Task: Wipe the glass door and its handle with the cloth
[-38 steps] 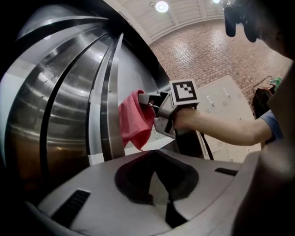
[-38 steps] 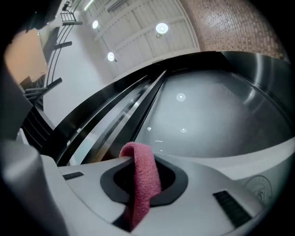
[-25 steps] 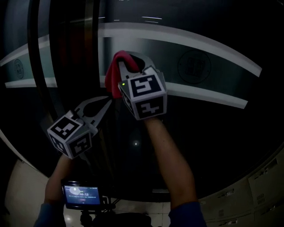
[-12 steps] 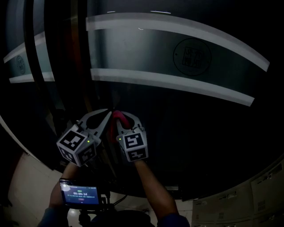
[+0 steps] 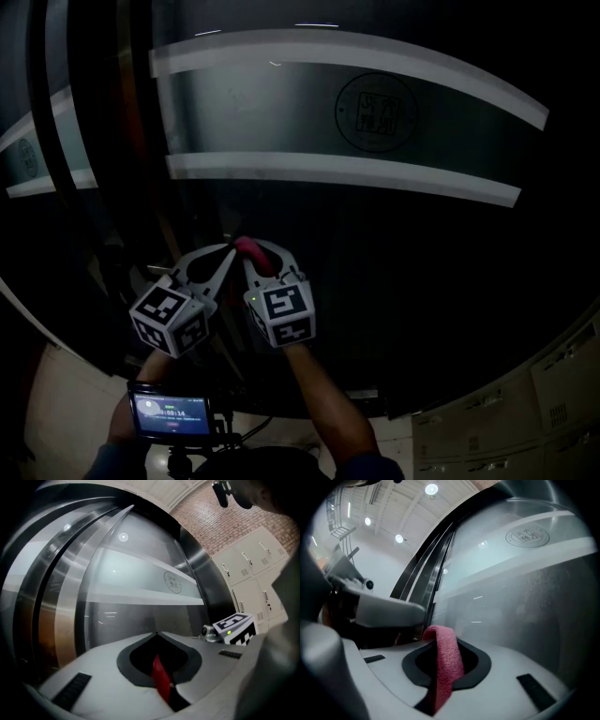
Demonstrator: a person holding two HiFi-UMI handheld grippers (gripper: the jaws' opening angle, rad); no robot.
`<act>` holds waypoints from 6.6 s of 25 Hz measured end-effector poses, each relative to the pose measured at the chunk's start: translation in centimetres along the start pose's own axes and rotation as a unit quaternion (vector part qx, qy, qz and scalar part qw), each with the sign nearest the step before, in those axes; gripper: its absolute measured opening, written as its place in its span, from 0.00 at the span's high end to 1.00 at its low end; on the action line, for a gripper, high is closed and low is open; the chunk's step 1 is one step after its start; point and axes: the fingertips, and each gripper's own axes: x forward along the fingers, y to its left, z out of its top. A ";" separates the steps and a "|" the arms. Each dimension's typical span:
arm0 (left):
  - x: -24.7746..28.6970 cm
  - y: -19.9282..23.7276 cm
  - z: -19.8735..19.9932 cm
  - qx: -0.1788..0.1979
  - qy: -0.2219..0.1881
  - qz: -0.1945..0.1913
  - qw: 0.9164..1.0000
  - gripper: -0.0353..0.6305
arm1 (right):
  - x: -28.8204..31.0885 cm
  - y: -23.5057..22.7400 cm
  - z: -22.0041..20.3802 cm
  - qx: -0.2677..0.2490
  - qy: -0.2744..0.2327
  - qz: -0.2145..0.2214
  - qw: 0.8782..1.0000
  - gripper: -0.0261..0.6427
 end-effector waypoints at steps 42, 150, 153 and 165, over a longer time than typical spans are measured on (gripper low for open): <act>8.0 -6.5 3.2 -0.015 -0.020 -0.071 0.997 0.93 | -6.8 -12.4 3.7 -0.001 -0.019 -0.072 0.997 0.92; -32.3 5.5 -7.2 -0.060 -0.013 -0.004 0.998 0.93 | -7.1 33.5 2.8 0.017 -0.016 0.027 0.999 0.92; -33.2 5.1 -7.1 -0.058 -0.005 0.006 0.998 0.94 | -7.5 34.7 2.9 0.002 -0.017 0.042 0.999 0.92; -32.4 6.1 -6.2 -0.074 -0.012 0.016 0.997 0.93 | -7.8 33.8 3.5 0.008 -0.031 0.039 0.999 0.92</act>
